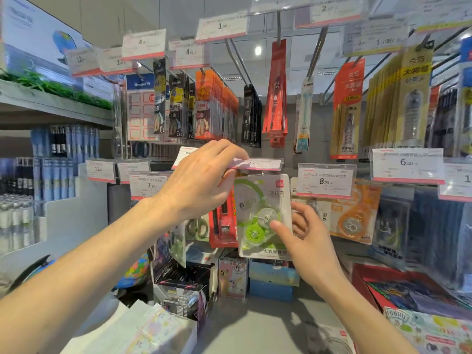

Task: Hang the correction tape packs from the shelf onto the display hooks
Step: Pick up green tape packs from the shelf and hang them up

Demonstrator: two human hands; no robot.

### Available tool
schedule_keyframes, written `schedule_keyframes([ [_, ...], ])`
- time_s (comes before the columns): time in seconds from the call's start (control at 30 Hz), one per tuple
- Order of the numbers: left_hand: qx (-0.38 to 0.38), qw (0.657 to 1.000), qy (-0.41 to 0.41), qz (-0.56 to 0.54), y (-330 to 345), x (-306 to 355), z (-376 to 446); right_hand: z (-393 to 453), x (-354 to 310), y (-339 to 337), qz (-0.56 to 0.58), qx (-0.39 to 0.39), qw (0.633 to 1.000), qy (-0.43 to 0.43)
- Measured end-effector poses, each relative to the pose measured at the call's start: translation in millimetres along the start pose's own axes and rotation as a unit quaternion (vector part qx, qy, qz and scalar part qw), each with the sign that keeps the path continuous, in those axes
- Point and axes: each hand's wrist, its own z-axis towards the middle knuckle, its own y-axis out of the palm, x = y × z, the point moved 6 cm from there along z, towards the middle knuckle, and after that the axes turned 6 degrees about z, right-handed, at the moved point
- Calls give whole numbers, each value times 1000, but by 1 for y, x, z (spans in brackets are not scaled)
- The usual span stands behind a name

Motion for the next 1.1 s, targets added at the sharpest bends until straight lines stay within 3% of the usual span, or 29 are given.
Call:
schedule_keyframes([
  [0.5, 16, 999, -45, -25, 2, 2, -15, 25, 15, 4, 1, 41, 999, 25],
  [0.73, 124, 985, -103, -67, 8, 5, -65, 25, 21, 1, -60, 61, 996, 16],
  [0.83, 58, 970, -190, -138, 52, 7, -86, 25, 26, 2, -74, 84, 994, 14],
  [0.93, -35, 929, -299, -216, 107, 0, -90, 29, 36, 7, -77, 84, 993, 23],
  [1.1, -90, 867, -360, -333, 174, -15, -73, 39, 48, 12, -98, 87, 991, -9],
])
